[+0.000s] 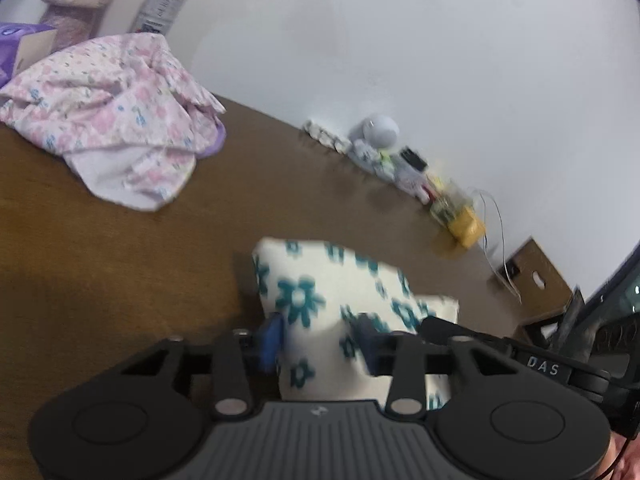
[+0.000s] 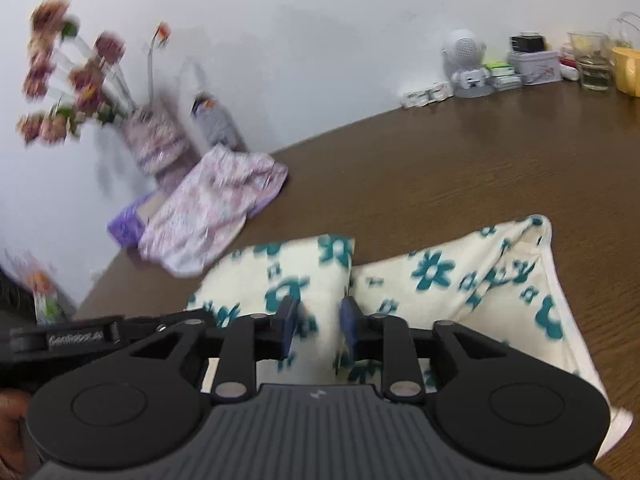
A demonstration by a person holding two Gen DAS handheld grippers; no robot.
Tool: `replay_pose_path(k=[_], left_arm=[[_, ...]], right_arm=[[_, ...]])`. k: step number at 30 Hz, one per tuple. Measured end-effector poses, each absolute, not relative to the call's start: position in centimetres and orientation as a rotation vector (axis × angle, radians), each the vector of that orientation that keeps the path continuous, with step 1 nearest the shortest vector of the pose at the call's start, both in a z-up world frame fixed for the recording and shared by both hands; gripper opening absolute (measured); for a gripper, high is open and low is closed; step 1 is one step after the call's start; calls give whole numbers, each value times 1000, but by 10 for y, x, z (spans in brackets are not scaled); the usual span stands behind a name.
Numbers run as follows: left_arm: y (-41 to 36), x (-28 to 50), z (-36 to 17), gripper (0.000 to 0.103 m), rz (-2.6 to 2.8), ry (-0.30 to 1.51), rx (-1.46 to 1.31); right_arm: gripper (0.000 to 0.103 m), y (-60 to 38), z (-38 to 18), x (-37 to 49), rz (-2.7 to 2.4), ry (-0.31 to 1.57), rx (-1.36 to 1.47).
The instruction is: Fold clothes
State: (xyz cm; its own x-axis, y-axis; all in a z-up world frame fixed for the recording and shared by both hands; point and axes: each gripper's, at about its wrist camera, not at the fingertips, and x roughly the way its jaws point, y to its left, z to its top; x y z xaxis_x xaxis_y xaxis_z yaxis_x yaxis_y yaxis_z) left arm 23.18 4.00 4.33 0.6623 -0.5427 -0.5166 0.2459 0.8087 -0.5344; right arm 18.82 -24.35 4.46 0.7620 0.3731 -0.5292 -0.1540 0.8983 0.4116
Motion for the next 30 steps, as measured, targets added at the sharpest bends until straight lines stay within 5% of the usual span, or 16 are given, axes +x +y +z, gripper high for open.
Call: replay_pose_path(k=[2, 3, 4, 7, 9, 11, 13, 14, 17, 18, 20, 23, 25, 27, 30], left_arm=[[40, 240, 44, 52, -440, 706, -450], [38, 244, 42, 31, -447, 720, -443], [36, 246, 41, 24, -455, 729, -441], [40, 247, 43, 30, -462, 716, -446], [45, 253, 45, 63, -435, 704, -476], [44, 263, 44, 64, -410, 705, -460], [38, 275, 36, 44, -431, 741, -449], [38, 279, 31, 21, -444, 754, -469], [38, 279, 34, 29, -460, 716, -469], [39, 280, 35, 45, -457, 705, -481], [39, 282, 34, 58, -446, 696, -491], [35, 286, 33, 22, -481, 718, -476], [40, 283, 35, 27, -472, 713, -496], [45, 279, 37, 62, -464, 707, -516], [50, 267, 42, 63, -471, 715, -515]], right_arm=[[30, -248, 46, 197, 275, 632, 387], [29, -246, 44, 201, 277, 646, 382], [17, -243, 41, 205, 281, 663, 375], [16, -240, 39, 206, 295, 670, 368], [20, -247, 42, 208, 290, 652, 395], [23, -249, 43, 216, 262, 646, 407], [22, -244, 41, 223, 264, 660, 394], [15, -240, 38, 226, 264, 669, 383], [15, -240, 37, 226, 266, 666, 394], [16, -243, 38, 225, 266, 655, 408], [18, -245, 39, 229, 254, 653, 416], [14, -241, 35, 236, 245, 668, 404], [14, -241, 33, 236, 247, 670, 412], [18, -244, 34, 234, 245, 669, 431], [25, -250, 44, 217, 257, 649, 437]])
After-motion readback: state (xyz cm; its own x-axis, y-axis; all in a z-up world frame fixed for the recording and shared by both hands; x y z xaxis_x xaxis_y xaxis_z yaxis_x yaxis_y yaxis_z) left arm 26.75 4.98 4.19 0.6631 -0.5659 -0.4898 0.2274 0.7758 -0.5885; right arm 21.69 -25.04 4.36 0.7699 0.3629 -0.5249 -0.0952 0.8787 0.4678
